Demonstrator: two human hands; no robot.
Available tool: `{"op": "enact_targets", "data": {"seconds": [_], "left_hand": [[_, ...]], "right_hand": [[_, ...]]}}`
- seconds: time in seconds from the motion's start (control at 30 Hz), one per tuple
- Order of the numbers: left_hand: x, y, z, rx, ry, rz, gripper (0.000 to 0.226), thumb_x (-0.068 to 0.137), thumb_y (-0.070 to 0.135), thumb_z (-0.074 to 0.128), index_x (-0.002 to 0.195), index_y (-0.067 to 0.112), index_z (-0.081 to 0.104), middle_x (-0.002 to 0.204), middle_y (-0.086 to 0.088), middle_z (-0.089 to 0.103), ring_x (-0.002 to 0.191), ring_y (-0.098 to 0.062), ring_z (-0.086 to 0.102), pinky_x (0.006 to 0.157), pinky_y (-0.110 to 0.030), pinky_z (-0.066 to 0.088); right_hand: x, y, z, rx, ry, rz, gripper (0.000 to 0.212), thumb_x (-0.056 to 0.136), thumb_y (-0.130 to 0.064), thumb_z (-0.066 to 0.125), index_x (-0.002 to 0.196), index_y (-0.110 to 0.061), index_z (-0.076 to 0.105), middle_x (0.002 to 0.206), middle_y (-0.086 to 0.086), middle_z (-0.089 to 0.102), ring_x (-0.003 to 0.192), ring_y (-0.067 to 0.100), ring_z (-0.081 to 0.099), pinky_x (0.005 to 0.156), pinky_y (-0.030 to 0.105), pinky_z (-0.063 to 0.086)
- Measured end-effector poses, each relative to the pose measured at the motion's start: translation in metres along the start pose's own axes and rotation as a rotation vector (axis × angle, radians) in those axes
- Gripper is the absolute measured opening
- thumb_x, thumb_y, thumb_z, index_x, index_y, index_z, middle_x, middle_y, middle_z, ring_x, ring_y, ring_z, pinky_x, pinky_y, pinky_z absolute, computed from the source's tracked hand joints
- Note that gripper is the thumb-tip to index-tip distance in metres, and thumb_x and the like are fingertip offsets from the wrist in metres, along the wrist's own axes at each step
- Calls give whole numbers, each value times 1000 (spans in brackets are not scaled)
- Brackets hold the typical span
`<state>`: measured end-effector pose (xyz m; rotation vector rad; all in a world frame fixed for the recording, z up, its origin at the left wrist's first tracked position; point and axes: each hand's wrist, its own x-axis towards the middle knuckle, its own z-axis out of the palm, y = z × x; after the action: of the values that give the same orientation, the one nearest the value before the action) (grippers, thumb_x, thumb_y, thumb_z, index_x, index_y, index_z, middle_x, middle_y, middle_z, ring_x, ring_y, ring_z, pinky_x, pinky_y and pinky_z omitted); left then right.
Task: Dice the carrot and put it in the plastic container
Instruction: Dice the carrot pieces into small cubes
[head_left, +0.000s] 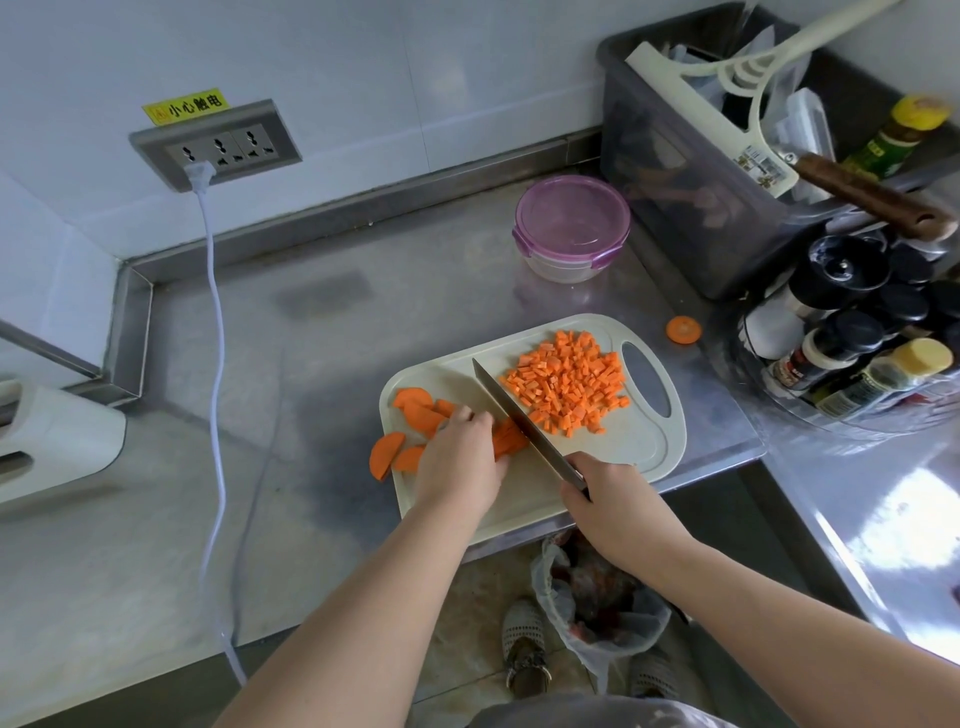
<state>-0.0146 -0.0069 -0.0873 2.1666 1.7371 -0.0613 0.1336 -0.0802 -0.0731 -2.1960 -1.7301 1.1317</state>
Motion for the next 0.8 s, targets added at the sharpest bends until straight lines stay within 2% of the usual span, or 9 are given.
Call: {"op": "enact_targets", "data": {"seconds": [0.4, 0.5, 0.6, 0.8], "left_hand": [[-4, -5, 8, -29, 94, 69, 31, 92, 34, 58, 120, 19, 62, 115, 2, 54, 103, -19, 56, 70, -27, 44], [-4, -7, 10, -38, 95, 66, 30, 93, 35, 57, 117, 19, 64, 116, 1, 54, 103, -20, 56, 73, -29, 45], [-4, -9, 13, -53, 101, 53, 29, 92, 37, 57, 115, 20, 66, 114, 1, 54, 100, -21, 58, 74, -32, 47], [-4, -8, 14, -71, 108, 33, 29, 92, 35, 58, 116, 21, 65, 118, 2, 54, 106, -20, 57, 80, -32, 49]], "right_hand": [[1, 1, -1, -13, -14, -14, 32, 100, -24, 41, 129, -17, 51, 92, 3, 63, 78, 19, 62, 73, 38, 57], [-1, 0, -3, -28, 32, -48, 29, 101, -26, 39, 127, -18, 50, 85, 3, 62, 74, 21, 61, 70, 40, 55], [-6, -2, -3, -48, 89, -97, 31, 102, -26, 37, 131, -19, 47, 78, 1, 58, 68, 22, 57, 61, 36, 48], [-11, -8, 2, -82, 78, -111, 30, 103, -27, 34, 128, -19, 47, 80, 2, 58, 73, 26, 60, 67, 43, 53]]}}
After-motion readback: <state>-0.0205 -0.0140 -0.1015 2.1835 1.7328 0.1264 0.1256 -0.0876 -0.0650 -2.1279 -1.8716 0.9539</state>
